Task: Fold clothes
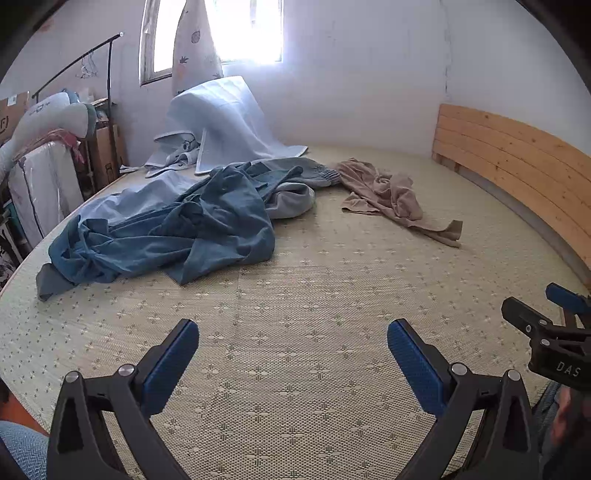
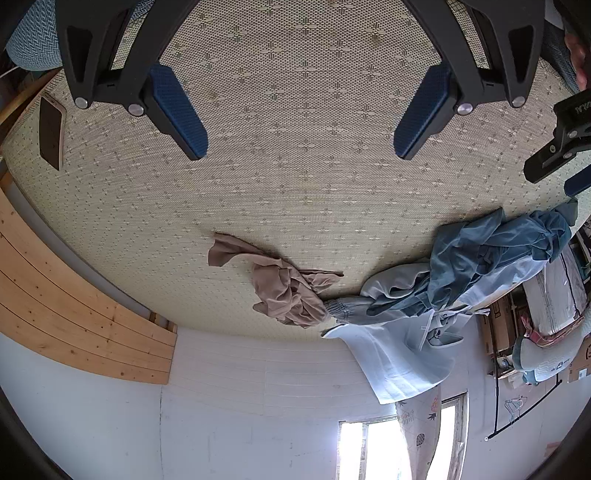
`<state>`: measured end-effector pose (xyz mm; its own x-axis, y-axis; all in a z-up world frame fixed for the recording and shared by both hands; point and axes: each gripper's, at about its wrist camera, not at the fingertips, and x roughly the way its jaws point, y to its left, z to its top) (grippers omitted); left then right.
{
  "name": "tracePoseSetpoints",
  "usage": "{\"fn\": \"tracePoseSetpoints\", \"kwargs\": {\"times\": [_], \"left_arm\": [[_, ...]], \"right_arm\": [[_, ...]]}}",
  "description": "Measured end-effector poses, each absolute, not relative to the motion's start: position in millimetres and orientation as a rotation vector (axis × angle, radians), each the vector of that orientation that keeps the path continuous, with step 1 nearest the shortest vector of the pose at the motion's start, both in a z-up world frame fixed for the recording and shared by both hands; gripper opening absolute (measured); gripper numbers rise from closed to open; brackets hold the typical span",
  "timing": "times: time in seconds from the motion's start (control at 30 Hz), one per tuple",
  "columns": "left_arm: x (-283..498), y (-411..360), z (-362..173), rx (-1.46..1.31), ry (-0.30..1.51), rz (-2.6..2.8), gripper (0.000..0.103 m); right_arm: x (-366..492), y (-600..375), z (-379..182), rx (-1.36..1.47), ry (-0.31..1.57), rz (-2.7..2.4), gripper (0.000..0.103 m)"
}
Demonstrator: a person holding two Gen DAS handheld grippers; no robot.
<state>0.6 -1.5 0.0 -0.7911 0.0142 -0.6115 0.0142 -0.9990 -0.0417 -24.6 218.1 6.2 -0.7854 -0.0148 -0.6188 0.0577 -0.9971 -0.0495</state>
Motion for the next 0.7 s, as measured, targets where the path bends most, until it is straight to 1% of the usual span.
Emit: {"fn": "tracePoseSetpoints", "kwargs": {"times": [0.1,0.17,0.23,0.7], "left_arm": [[3.3,-6.1,0.3,0.972,0.101,-2.978,0.103],[7.3,0.0,3.0,0.967,0.055,-2.967,0.103],[-4.4,7.3,5.0,1.030,0.018,-2.942,0.103],[-1.6,0.2,1.1,1.006,0.064,-2.963,0.103]], "right_arm": [[-25.1,218.2,7.3,1.016,0.103,-2.931,0.103],[-25.5,218.2,8.0,1.016,0.104,-2.932,0.103],[-25.8,218.3,8.7,1.017,0.104,-2.932,0.103],[-23.1,216.9,7.6,1.013,0.105,-2.934,0.103]]}}
